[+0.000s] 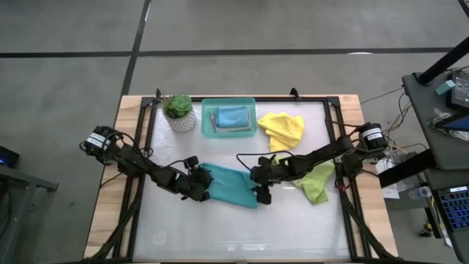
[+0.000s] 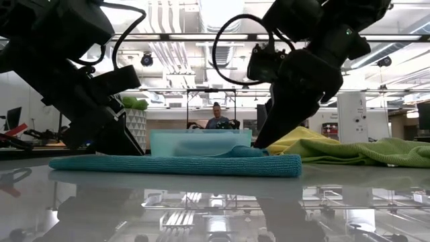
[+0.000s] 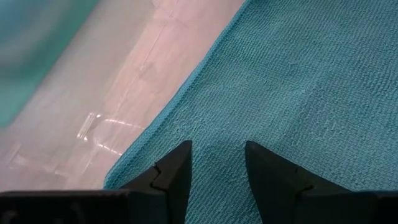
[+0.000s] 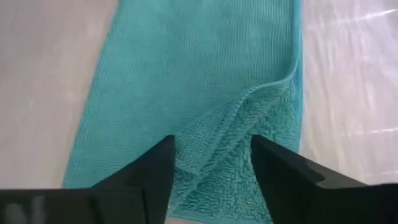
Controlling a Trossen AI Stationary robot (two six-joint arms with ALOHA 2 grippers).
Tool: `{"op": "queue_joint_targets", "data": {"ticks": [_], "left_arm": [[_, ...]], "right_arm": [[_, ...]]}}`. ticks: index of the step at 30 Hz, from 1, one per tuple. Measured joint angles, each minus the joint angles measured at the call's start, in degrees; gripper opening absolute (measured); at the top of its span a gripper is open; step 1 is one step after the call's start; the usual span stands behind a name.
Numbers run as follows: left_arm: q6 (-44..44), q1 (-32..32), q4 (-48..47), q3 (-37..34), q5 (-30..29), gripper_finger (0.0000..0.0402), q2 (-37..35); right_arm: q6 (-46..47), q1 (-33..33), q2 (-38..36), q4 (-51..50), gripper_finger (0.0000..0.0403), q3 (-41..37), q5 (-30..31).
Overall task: Fold microfiber towels
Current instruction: Fold the light blue microfiber cloth
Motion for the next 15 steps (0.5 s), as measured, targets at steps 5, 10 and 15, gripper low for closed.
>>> {"op": "queue_joint_targets", "data": {"ticks": [5,10,15], "left_arm": [[0.01,0.0,0.0,0.0,0.01,0.0134,0.0],[0.0,0.0,0.0,-0.02,0.0,0.0134,0.0],[0.0,0.0,-0.08,-0.12,0.01,0.0134,0.0]], "right_arm": [[0.47,0.1,1.65,1.25,0.0215,0.0,-0.68],[-0.07,0.08,2.59,2.02,0.0203,-0.04,-3.05],[-0.31,0.1,1.72,2.12,0.0188,-0.04,-3.21]]}}
